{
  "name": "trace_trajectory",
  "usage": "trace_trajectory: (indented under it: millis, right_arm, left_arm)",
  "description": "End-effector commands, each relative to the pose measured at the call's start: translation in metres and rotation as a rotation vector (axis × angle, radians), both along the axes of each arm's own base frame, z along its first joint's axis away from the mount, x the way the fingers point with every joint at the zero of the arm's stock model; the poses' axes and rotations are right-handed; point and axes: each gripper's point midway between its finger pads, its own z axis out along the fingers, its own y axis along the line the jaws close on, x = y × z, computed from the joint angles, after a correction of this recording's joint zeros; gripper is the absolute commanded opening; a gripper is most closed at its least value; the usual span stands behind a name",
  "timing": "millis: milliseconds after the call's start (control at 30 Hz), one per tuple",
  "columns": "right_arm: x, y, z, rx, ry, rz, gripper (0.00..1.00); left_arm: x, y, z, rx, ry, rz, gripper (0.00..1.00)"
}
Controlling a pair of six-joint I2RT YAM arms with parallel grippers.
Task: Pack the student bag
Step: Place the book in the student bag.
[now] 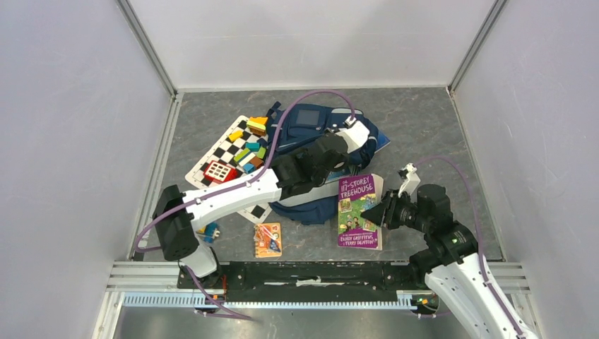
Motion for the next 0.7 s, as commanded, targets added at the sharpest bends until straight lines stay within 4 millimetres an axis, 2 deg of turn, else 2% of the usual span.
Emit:
trace_trajectory:
  millis: [0,67,200,433,567,667]
  right_arm:
    - [0.001,0.021,0.032,0.178,-0.07,0.048,0.0]
    - [0.007,0.024,0.031,0.235,-0.065,0.02,0.0]
    - [0.025,0.031,0.045,0.37,-0.102,-0.033,0.0]
    - [0.066,0.031,0.071,0.379,-0.19,-0.129,0.0]
    - [0.077,0.036,0.081,0.515,-0.202,-0.201,0.0]
    - [0.084,0.038,0.082,0.543,-0.213,-0.272,0.0]
  left_arm:
    - [0.006,-0.002,0.073,-0.234,-0.1,-0.004,0.02]
    - [0.004,-0.002,0.07,-0.259,-0.079,-0.017,0.02]
    - [-0.006,-0.006,0.061,-0.325,-0.028,-0.077,0.02]
    - [-0.022,-0.015,0.054,-0.382,0.022,-0.176,0.02]
    - [-0.026,-0.014,0.053,-0.4,0.034,-0.184,0.02]
    - [-0.028,-0.013,0.049,-0.4,0.039,-0.191,0.02]
